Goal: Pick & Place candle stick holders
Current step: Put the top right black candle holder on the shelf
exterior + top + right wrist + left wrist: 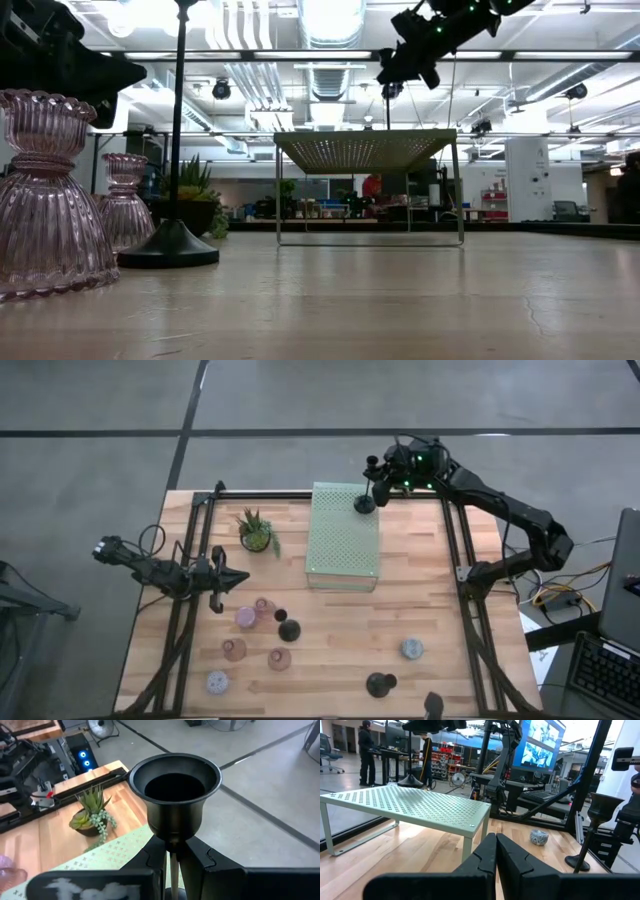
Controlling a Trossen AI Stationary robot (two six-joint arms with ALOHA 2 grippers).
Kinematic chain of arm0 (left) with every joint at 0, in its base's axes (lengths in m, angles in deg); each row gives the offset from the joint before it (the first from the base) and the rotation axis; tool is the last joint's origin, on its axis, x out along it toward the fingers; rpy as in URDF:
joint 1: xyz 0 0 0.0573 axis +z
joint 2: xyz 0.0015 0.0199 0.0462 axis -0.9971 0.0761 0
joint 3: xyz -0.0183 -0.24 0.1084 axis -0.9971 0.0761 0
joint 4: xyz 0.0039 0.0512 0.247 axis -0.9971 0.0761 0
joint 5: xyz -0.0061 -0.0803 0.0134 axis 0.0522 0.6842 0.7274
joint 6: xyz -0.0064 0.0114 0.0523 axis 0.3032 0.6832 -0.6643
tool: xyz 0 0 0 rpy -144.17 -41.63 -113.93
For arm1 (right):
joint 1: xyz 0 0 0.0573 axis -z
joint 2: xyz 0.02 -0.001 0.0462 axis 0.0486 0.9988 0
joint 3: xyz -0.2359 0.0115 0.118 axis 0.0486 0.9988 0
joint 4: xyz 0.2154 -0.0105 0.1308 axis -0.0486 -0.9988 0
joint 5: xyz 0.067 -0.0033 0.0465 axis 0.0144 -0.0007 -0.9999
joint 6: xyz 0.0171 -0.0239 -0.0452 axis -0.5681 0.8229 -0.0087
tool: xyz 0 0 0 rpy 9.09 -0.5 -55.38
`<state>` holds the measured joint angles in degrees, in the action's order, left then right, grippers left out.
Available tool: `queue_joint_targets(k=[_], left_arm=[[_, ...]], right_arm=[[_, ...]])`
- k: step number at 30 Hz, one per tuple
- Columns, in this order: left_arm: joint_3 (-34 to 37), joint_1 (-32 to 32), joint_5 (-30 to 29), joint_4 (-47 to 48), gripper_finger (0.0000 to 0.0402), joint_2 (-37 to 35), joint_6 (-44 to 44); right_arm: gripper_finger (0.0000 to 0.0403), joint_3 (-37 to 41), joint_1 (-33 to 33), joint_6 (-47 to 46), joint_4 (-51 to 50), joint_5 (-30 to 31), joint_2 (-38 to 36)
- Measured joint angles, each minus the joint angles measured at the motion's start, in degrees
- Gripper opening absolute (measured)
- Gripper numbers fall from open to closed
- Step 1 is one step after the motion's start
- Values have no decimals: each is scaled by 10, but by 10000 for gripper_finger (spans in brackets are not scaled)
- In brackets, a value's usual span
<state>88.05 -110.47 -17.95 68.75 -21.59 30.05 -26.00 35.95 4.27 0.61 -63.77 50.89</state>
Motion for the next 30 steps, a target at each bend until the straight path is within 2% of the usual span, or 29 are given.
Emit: queue_joint_targets(k=[10,30], left_arm=[[0,0,0,0,12,0,0],[0,0,0,0,12,0,0]], right_arm=[[28,0,20,11,-2,5,-1],[29,23,21,14,15,6,-1]])
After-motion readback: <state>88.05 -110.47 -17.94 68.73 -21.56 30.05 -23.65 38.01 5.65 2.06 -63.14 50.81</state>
